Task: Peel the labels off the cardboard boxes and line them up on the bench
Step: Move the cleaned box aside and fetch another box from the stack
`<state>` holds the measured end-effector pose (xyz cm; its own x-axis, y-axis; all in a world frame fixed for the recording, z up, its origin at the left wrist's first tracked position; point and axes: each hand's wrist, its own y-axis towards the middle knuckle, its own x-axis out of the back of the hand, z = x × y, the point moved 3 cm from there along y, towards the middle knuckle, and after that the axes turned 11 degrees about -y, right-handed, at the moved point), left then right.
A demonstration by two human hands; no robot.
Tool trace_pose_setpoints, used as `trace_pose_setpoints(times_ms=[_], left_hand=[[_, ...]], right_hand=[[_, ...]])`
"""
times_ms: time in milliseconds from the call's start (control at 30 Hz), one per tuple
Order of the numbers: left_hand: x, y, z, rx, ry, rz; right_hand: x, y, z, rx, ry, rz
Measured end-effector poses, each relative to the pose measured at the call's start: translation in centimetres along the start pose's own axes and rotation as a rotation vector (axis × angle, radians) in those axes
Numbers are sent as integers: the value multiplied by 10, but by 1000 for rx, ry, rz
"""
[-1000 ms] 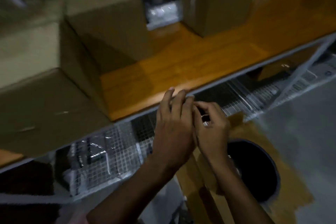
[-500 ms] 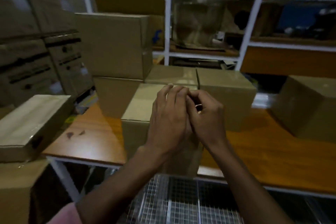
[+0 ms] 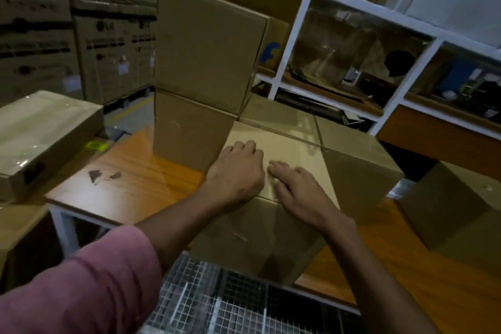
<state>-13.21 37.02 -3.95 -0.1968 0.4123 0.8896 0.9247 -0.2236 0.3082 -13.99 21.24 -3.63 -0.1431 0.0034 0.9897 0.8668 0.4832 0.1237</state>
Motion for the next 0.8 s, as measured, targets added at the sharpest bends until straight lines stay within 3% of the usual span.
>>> trace_pose_setpoints(times_ms=[133,267,433,533,600,667,733,800], left_hand=[[0,-1,2,-4,-17,-13],[-2,-2,1,-11,-7,-23],[1,-3,1,-30,18,-37],[0,-6,0,-48,33,-52],[0,-5,0,-56,33,-52],[0,-4,0,-56,43,-45],[0,-4,1,-60,51,-41],[0,-5,2,-68,47,-52]], right_hand=[[-5,5,-4,-138,-126,-30],[-6,-7,4,2,-53,-101],[-11,4,9,-114,-124,-54],[-10,-4,10,4,11,-118],[-7,-2,8,40,46,-65],[-8,5,6,-68,-44,-1],[-8,6,8,-189,-120,-55],[-7,-1,10,-142,-90,-197]])
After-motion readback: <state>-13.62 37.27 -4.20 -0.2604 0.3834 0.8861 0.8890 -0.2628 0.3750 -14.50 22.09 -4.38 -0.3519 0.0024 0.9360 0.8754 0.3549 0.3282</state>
